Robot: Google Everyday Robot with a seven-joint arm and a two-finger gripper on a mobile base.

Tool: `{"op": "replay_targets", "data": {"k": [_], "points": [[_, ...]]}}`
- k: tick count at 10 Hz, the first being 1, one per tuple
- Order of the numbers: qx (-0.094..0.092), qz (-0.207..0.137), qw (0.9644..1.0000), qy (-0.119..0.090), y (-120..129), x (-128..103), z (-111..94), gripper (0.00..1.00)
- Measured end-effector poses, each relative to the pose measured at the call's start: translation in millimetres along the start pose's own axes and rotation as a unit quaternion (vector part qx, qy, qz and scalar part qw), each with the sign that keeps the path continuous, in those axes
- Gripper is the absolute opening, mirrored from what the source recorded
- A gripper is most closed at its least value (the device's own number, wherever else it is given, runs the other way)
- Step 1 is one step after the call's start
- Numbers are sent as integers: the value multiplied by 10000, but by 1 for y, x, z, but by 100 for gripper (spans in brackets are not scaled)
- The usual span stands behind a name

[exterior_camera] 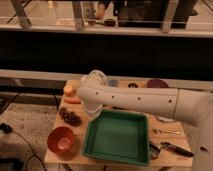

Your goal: Wipe red bowl with eraser

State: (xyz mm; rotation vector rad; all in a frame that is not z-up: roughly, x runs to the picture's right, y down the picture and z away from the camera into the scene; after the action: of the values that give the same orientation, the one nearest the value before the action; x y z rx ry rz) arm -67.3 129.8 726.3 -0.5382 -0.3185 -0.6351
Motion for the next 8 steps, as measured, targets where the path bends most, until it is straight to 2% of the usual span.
{"op": "replay_targets", "data": {"k": [2, 3, 5, 6, 8], "points": [[32, -23, 10000, 8, -10, 6, 3, 47], [40, -11, 10000, 26, -13, 11, 5, 60], [41, 2, 10000, 49, -15, 17, 8, 75], [65, -11, 9999, 81, -20, 22, 10, 80], [108, -45, 9999, 119, -27, 26, 13, 80]]}}
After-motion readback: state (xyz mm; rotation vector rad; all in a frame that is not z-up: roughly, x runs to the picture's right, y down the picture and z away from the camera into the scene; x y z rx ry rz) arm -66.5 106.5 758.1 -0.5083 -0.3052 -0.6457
